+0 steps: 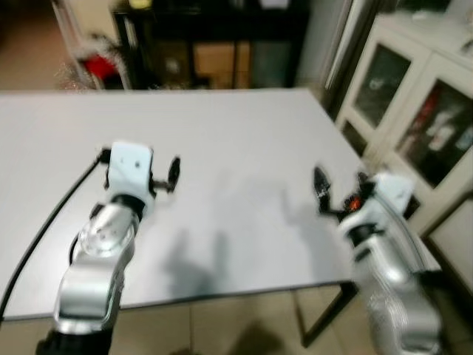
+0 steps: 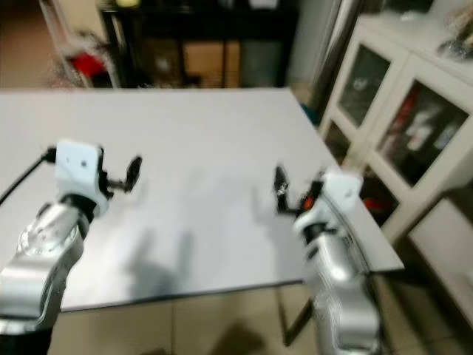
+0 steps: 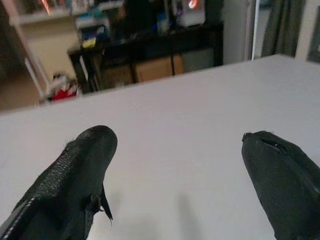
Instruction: Setting the table
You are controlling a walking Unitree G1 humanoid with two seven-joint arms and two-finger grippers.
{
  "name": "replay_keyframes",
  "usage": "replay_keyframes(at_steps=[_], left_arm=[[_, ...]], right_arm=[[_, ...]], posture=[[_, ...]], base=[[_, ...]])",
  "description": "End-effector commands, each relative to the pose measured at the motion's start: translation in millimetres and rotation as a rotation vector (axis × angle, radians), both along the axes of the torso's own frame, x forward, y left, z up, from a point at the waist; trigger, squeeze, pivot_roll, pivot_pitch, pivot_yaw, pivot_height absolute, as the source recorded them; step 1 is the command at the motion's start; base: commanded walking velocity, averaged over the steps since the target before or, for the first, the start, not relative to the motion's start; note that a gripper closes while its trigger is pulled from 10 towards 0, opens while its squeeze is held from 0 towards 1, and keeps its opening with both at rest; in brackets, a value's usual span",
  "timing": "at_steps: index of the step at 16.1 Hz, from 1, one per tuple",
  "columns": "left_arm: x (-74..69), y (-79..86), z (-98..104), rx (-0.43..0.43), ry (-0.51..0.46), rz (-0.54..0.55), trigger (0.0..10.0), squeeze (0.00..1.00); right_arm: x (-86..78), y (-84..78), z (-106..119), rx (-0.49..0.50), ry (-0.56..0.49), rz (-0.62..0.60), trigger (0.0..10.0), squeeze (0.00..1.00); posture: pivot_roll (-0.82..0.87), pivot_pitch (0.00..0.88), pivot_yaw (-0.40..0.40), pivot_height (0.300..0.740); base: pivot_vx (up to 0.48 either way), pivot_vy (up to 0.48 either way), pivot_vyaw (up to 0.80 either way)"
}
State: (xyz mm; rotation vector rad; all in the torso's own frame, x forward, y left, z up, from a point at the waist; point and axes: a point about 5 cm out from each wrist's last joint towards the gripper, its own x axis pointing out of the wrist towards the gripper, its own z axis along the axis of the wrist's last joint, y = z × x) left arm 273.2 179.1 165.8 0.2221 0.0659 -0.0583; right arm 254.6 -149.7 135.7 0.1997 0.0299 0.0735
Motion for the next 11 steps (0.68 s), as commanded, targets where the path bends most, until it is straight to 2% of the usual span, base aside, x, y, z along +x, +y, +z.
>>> replay_keyframes(at_steps=[1,3,10,11], left_arm=[[-0.5,-1.4,3.3,0.013,-0.011,-0.007,10.0,0.0],[-0.8,-1.5,2.6,0.018,-0.007,-0.012,10.0,0.0],[-3.2,-2.0,0.6,0.019,-0.007,-0.002,10.0,0.0],[-3.6,-1.9,1.0,0.02,-0.01,0.001,10.0,0.0]], right_arm=[[3.2,-1.8,8.3,-0.002,-0.033,0.0,10.0,0.0],[2.8,-1.1,9.3,0.04,-0.035,-0.002,10.0,0.0],[5.5,3.0,9.1,0.025,-0.033,0.072,10.0,0.0],[6.5,4.5,9.8,0.014,-0.038,0.089,10.0,0.0]], posture=[[0.06,0.0,-0.02,0.74],[0.06,0.0,-0.018,0.74],[0.07,0.0,-0.048,0.74],[0.08,0.0,-0.053,0.74]], base=[[0.0,0.48,0.8],[0.0,0.48,0.0],[0.0,0.48,0.0],[0.0,0.48,0.8]])
